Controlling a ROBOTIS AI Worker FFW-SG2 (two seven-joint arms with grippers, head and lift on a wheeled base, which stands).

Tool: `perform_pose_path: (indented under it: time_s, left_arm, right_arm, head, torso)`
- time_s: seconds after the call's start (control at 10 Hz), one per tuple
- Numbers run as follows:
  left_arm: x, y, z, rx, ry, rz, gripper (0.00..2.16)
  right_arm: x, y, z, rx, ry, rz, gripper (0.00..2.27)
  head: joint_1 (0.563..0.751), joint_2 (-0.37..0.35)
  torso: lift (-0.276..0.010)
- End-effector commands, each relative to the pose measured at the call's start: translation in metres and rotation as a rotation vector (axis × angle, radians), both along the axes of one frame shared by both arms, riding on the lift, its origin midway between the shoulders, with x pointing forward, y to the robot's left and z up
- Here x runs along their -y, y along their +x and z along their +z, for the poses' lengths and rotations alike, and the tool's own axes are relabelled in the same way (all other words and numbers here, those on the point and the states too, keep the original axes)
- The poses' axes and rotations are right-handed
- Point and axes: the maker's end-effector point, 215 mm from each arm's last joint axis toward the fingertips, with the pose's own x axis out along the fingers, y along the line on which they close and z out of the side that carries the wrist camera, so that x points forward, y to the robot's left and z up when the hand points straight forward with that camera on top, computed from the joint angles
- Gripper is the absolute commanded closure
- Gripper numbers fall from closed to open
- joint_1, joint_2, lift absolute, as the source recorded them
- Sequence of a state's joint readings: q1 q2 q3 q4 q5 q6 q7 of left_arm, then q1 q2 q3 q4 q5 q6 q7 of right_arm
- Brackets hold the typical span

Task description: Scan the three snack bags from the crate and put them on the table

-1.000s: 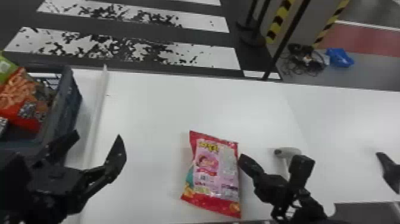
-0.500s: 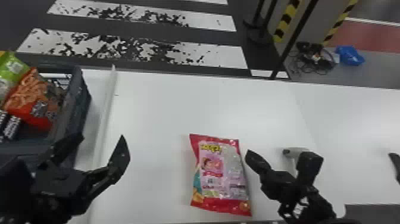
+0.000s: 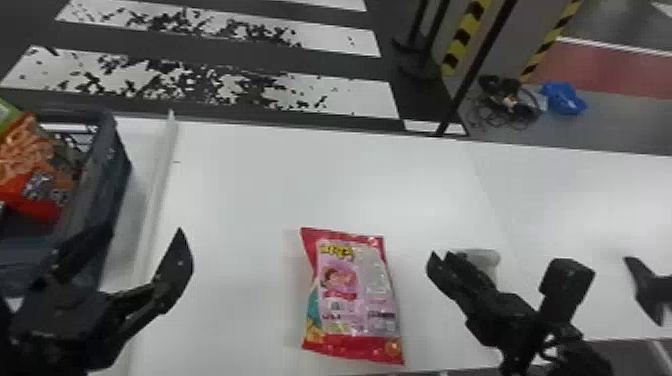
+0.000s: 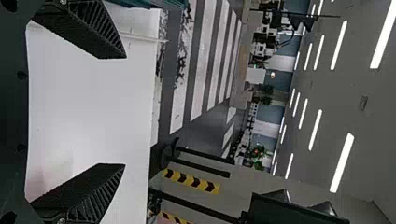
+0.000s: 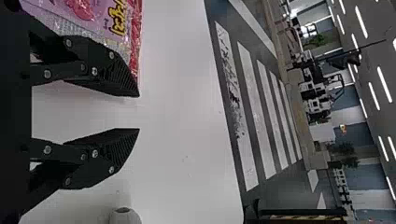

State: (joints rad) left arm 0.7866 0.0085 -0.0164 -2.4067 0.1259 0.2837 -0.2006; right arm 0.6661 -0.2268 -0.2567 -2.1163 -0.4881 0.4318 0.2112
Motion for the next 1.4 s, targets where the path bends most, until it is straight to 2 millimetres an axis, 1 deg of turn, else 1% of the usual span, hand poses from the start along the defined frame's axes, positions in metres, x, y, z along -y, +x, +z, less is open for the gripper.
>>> perform_pose_path:
  time_s: [0.0, 0.1, 0.2, 0.4, 0.5, 0.6, 0.7, 0.8, 0.9, 1.0, 1.2, 1.3]
  left_arm:
    - [-0.015, 0.003, -0.006, 0.034, 0.01, 0.022, 0.03]
    - [-0.023, 0.004, -0.014, 0.051, 0.009, 0.038, 0.03]
    - [-0.03, 0.004, -0.012, 0.089, 0.005, 0.041, 0.03]
    - [-0.046, -0.006, -0.006, 0.13, -0.022, 0.044, 0.03]
    - [-0.049, -0.01, -0.004, 0.142, -0.024, 0.047, 0.03]
    - [-0.052, -0.011, 0.0, 0.155, -0.028, 0.051, 0.03]
    - [-0.052, -0.014, 0.005, 0.165, -0.03, 0.05, 0.03]
    - [-0.052, -0.014, 0.006, 0.165, -0.033, 0.05, 0.03]
    - [-0.051, -0.014, 0.009, 0.167, -0.047, 0.05, 0.03]
    - [-0.051, -0.013, 0.008, 0.156, -0.047, 0.049, 0.03]
    - [-0.052, -0.012, 0.004, 0.134, -0.046, 0.059, 0.03]
    - [-0.049, -0.012, 0.003, 0.129, -0.048, 0.052, 0.03]
  right_arm:
    - [0.005, -0.015, 0.004, -0.027, -0.011, -0.013, 0.06]
    - [0.009, -0.021, 0.004, -0.035, -0.029, -0.019, 0.06]
    - [0.018, -0.024, -0.001, -0.047, -0.068, -0.025, 0.06]
    - [0.041, -0.03, -0.017, -0.08, -0.155, -0.058, 0.07]
    - [0.054, -0.032, -0.022, -0.077, -0.17, -0.079, 0.08]
    - [0.062, -0.032, -0.027, -0.082, -0.187, -0.091, 0.09]
    - [0.069, -0.032, -0.035, -0.091, -0.207, -0.103, 0.09]
    - [0.08, -0.026, -0.039, -0.079, -0.23, -0.111, 0.09]
    - [0.096, -0.019, -0.047, -0.064, -0.258, -0.111, 0.09]
    - [0.107, -0.014, -0.053, -0.068, -0.276, -0.11, 0.09]
    - [0.118, -0.002, -0.059, -0.061, -0.309, -0.101, 0.09]
    - [0.122, 0.002, -0.067, -0.075, -0.314, -0.099, 0.12]
  head:
    - [0.695, -0.216]
    - [0.695, -0.212]
    - [0.695, -0.208]
    - [0.695, -0.21]
    - [0.695, -0.223]
    - [0.695, -0.227]
    - [0.695, -0.237]
    - [0.695, -0.249]
    - [0.695, -0.264]
    - [0.695, -0.283]
    - [0.695, -0.309]
    - [0.695, -0.315]
  torso:
    - [-0.094]
    - [-0.094]
    - [-0.094]
    - [-0.094]
    - [-0.094]
    - [-0.094]
    - [-0.094]
    - [-0.094]
    - [-0.094]
    - [-0.094]
    - [-0.094]
    - [-0.094]
